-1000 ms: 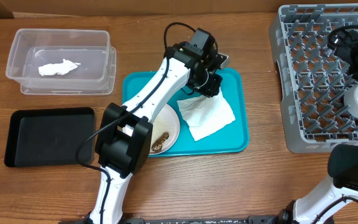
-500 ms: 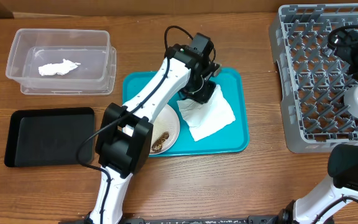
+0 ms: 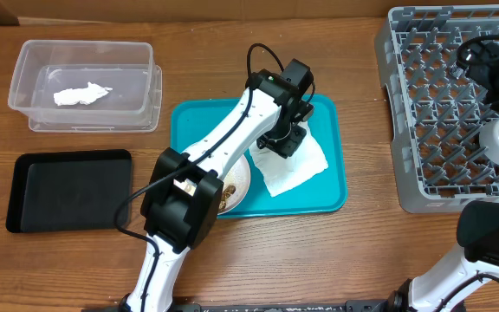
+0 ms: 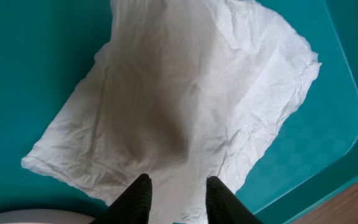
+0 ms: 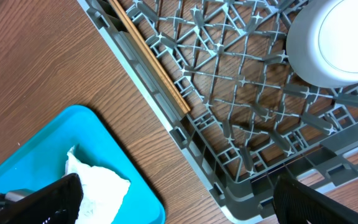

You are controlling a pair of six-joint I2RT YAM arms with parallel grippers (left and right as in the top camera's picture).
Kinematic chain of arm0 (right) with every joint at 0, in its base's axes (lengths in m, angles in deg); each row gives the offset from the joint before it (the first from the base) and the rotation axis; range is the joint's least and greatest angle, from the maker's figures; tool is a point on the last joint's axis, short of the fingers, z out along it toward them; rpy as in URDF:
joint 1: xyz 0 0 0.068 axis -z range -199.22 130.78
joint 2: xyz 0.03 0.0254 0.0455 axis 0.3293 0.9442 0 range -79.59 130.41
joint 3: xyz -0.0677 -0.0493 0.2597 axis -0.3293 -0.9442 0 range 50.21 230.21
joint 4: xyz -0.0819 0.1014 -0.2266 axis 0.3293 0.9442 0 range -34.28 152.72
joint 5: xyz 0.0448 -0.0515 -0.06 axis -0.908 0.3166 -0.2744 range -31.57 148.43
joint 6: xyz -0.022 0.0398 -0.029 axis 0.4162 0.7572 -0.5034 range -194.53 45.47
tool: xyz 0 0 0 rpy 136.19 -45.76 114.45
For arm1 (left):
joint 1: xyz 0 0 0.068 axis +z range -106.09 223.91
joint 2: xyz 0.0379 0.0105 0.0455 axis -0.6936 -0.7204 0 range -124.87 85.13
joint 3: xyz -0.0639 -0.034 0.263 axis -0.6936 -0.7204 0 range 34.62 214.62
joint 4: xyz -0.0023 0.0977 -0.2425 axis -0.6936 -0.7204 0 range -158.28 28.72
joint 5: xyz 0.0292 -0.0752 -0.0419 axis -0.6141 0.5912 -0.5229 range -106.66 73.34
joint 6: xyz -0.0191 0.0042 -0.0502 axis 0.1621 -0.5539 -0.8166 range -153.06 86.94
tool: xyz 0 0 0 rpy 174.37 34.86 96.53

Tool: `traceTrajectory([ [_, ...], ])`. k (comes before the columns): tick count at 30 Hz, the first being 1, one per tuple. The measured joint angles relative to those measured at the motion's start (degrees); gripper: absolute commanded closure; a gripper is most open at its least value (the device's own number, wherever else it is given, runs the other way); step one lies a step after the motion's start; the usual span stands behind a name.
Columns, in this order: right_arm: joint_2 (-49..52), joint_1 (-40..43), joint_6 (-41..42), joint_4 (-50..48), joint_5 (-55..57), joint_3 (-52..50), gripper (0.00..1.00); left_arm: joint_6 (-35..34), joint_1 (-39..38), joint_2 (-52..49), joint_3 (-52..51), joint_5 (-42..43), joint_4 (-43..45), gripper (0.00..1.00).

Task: Sort waste into correct bins and load items into the dishwasher

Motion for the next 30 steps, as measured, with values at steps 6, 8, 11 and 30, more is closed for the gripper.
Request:
traceTrajectory([
  [6,0.0,0.0,0.0,0.0,0.0,0.0,0.00,-0.3,0.0,-1.6,-0.7,-3.7,0.0,0.76],
  [8,0.0,0.0,0.0,0.0,0.0,0.0,0.00,-0.5,0.0,-1.9,-0.8,-4.9,0.0,0.73],
  [11,0.0,0.0,0.0,0.0,0.0,0.0,0.00,-0.9,0.0,-2.0,-1.0,-5.8,0.3,0.73],
  [30,0.0,0.0,0.0,0.0,0.0,0.0,0.00,-1.4,0.0,-2.0,-2.1,-3.7,2.0,0.96],
])
